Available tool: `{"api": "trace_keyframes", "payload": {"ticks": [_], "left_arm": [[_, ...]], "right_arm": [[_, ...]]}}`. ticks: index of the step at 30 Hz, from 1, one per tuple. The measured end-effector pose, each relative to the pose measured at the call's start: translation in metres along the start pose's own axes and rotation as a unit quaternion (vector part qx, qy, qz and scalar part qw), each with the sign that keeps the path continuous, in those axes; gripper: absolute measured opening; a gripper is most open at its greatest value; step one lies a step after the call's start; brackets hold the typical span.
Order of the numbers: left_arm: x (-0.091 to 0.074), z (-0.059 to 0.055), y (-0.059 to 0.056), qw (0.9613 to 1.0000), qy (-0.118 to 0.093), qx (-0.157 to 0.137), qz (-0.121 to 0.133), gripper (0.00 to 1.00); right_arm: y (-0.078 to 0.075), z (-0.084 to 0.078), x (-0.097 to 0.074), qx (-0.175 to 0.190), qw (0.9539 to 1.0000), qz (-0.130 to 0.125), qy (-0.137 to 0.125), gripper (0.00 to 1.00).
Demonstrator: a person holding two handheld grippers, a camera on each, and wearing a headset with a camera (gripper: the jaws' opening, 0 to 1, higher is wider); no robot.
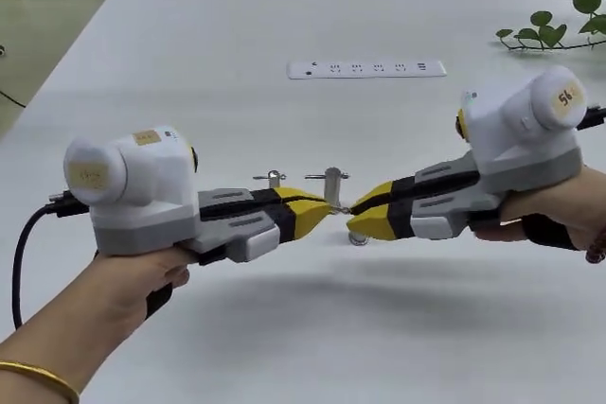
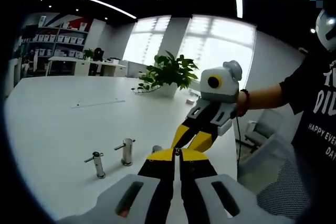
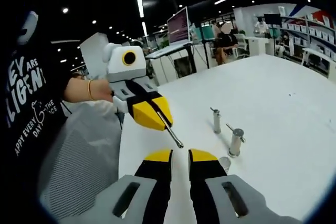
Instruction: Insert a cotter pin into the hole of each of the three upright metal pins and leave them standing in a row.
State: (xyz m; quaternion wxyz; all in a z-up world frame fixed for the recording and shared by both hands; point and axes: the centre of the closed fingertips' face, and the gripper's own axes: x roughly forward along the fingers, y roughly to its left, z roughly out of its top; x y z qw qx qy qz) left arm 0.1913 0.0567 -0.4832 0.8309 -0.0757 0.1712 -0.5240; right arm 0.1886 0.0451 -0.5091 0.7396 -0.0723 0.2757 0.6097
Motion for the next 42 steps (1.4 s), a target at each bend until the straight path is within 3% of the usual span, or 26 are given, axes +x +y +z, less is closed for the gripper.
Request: {"api": "trace_keyframes", "payload": {"ticks": [13, 29, 30, 35, 38, 42], "left_arm": [[-0.001, 0.000, -0.012, 0.9995, -0.005, 0.002, -0.031, 0.00], [0.001, -0.008, -0.020, 0.9982, 0.009, -0.022, -0.056, 0.00], [0.001, -0.010, -0.021, 0.9976, 0.012, -0.032, -0.059, 0.00], [0.003, -0.016, -0.026, 0.9975, 0.024, -0.014, -0.065, 0.00], [0.005, -0.019, -0.024, 0.9978, 0.031, -0.013, -0.058, 0.02], [0.007, -0.022, -0.022, 0.9982, 0.039, 0.014, -0.044, 0.04]], "right_arm": [[0.018, 0.001, 0.002, -0.015, 0.9993, 0.035, 0.002, 0.03], [0.024, -0.001, -0.001, -0.049, 0.9973, 0.049, 0.022, 0.00], [0.026, -0.004, -0.002, -0.063, 0.9962, 0.052, 0.030, 0.00], [0.030, -0.012, -0.002, -0.101, 0.9915, 0.054, 0.062, 0.00], [0.031, -0.016, -0.001, -0.116, 0.9892, 0.054, 0.072, 0.00], [0.029, -0.018, -0.002, -0.144, 0.9849, 0.045, 0.085, 0.00]]}}
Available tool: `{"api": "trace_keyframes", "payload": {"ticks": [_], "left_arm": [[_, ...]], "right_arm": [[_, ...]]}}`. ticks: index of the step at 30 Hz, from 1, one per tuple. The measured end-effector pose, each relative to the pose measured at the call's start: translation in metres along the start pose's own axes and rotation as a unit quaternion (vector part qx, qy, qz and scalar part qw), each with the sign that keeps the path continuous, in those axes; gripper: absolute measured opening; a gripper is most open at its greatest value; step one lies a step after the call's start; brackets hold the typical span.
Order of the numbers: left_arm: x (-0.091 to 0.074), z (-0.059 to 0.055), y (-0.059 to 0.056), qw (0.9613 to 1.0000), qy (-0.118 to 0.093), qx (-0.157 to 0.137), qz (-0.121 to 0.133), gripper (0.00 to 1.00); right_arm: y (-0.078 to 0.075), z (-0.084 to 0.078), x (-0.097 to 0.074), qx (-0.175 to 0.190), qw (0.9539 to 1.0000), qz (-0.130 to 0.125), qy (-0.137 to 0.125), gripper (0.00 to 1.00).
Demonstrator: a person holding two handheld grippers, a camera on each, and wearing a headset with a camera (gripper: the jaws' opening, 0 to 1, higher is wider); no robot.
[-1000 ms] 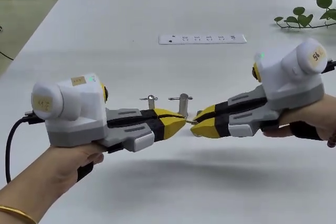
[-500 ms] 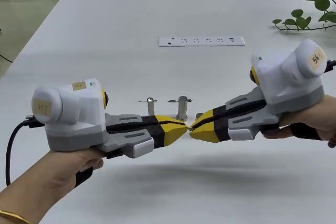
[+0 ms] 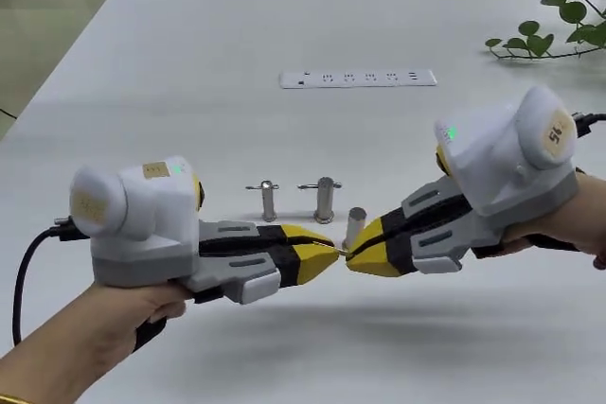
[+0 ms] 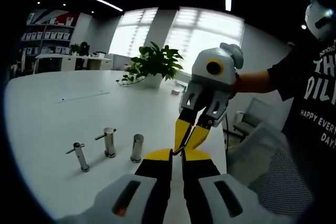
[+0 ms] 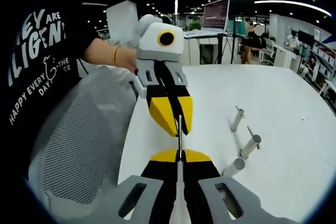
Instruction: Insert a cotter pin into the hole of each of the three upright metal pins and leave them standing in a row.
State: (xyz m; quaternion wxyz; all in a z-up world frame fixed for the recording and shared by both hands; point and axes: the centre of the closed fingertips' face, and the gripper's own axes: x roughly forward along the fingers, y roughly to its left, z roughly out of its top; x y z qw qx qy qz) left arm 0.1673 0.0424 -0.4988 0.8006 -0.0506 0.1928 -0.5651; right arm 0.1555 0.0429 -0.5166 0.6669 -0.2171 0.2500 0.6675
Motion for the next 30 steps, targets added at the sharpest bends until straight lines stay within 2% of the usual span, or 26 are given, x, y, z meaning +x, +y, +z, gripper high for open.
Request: {"api": "trace_keyframes", "payload": {"ticks": [3, 6, 9, 14, 16, 22, 30], "left_arm": [[0.001, -0.005, 0.004, 0.9997, 0.010, 0.017, 0.013, 0.07], [0.003, -0.008, 0.006, 0.9993, 0.017, 0.026, 0.022, 0.15], [0.004, -0.013, 0.011, 0.9987, 0.024, 0.031, 0.033, 0.14], [0.006, -0.013, 0.017, 0.9976, 0.017, 0.035, 0.056, 0.19], [0.007, -0.013, 0.022, 0.9964, 0.015, 0.042, 0.072, 0.21], [0.012, -0.012, 0.031, 0.9921, 0.010, 0.067, 0.105, 0.25], [0.027, -0.008, 0.042, 0.9867, 0.006, 0.076, 0.144, 0.27]], "right_arm": [[-0.005, -0.001, -0.002, -0.002, 1.0000, -0.008, 0.003, 0.00], [-0.010, -0.003, -0.005, -0.009, 0.9997, -0.017, 0.012, 0.00], [-0.014, -0.008, -0.008, -0.013, 0.9992, -0.027, 0.024, 0.00], [-0.022, -0.017, -0.014, -0.024, 0.9976, -0.045, 0.047, 0.00], [-0.025, -0.021, -0.016, -0.025, 0.9968, -0.052, 0.056, 0.00], [-0.041, -0.039, -0.022, -0.035, 0.9911, -0.086, 0.096, 0.00], [-0.054, -0.057, -0.030, -0.043, 0.9859, -0.101, 0.127, 0.00]]}}
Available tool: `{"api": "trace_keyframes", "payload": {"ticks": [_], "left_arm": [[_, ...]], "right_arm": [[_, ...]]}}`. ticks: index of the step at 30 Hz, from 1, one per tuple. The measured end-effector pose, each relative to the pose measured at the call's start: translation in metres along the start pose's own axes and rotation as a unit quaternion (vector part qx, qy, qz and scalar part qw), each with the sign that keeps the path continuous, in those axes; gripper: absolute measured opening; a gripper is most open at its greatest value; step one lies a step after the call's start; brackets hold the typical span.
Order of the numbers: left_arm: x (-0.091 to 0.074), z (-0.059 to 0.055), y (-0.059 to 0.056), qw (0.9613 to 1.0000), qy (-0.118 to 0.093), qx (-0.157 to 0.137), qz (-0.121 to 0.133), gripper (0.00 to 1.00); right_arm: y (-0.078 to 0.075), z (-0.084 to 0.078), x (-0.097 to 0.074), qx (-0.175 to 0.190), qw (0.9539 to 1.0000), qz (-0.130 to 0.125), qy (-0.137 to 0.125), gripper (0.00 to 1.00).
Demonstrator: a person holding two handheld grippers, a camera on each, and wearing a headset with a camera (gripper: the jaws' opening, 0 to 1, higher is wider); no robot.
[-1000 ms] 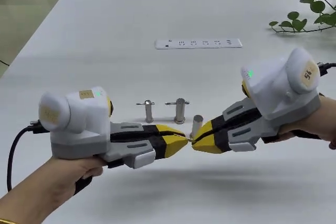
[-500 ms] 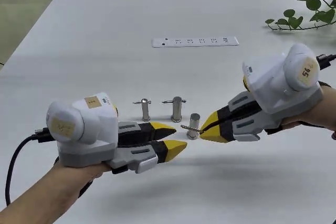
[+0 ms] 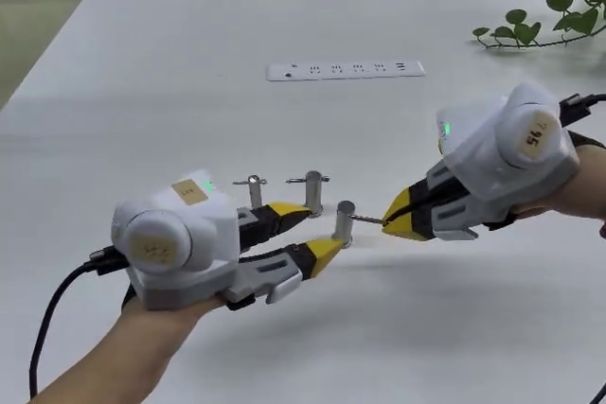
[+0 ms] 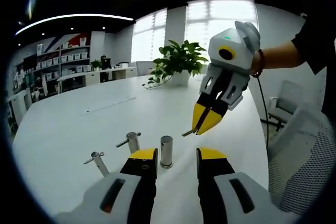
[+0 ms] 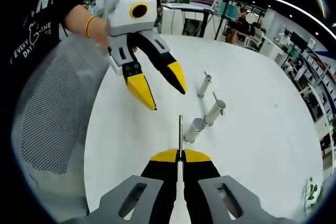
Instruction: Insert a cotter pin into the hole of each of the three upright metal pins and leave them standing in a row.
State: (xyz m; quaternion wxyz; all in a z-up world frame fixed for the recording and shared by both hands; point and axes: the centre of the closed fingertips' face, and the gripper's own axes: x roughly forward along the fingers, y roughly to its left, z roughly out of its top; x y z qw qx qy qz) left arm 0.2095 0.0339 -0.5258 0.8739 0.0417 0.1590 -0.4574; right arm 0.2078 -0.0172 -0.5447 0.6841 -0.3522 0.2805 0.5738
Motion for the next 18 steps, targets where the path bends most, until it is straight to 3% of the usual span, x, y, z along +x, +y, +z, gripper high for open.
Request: {"api": "trace_keyframes", "payload": {"ticks": [6, 11, 18], "left_arm": [[0.011, -0.002, 0.005, 0.9998, 0.006, -0.003, 0.018, 0.28], [0.019, -0.011, 0.014, 0.9989, 0.018, -0.019, 0.037, 0.25], [0.030, -0.016, 0.019, 0.9982, 0.025, -0.029, 0.046, 0.24]], "right_arm": [[-0.009, -0.013, 0.001, -0.007, 0.9998, -0.006, 0.015, 0.00], [-0.016, -0.021, 0.002, -0.015, 0.9994, -0.012, 0.028, 0.00], [-0.023, -0.028, 0.007, -0.024, 0.9989, -0.011, 0.038, 0.00]]}}
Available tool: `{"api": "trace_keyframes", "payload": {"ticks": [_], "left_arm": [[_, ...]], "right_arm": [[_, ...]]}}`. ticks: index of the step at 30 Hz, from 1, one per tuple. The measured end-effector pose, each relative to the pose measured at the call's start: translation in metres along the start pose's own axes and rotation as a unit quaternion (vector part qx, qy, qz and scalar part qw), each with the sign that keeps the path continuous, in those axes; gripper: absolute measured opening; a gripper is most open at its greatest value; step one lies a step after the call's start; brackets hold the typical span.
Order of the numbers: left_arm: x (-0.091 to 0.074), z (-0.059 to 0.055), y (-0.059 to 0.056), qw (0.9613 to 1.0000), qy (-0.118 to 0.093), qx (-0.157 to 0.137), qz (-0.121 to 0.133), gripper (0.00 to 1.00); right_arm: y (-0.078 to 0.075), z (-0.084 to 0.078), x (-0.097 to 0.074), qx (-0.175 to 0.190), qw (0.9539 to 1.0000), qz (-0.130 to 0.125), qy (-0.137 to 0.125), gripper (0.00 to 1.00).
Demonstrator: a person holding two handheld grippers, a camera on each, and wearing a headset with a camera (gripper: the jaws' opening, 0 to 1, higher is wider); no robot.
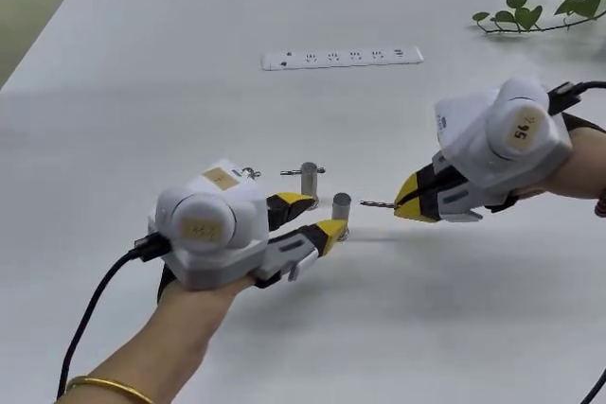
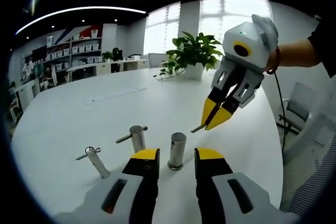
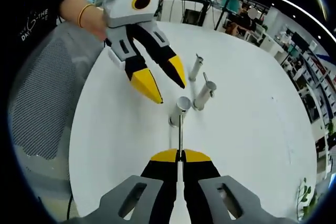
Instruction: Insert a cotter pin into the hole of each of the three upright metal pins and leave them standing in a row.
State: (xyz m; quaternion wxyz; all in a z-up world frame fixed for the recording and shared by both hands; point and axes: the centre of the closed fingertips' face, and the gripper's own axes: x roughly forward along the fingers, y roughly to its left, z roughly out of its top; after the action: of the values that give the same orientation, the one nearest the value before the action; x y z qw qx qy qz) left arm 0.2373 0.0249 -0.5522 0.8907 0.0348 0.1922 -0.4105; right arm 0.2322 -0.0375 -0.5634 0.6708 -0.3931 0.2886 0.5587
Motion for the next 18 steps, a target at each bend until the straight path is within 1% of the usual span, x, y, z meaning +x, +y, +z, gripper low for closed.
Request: {"api": "trace_keyframes", "payload": {"ticks": [10, 18], "left_arm": [[0.016, -0.011, 0.000, 0.9997, 0.022, 0.000, 0.007, 0.24], [0.027, -0.015, 0.000, 0.9995, 0.030, -0.004, 0.006, 0.22]], "right_arm": [[-0.004, 0.001, 0.005, -0.007, 0.9999, 0.005, -0.005, 0.00], [-0.003, 0.001, 0.006, -0.014, 0.9999, 0.007, -0.006, 0.00]]}}
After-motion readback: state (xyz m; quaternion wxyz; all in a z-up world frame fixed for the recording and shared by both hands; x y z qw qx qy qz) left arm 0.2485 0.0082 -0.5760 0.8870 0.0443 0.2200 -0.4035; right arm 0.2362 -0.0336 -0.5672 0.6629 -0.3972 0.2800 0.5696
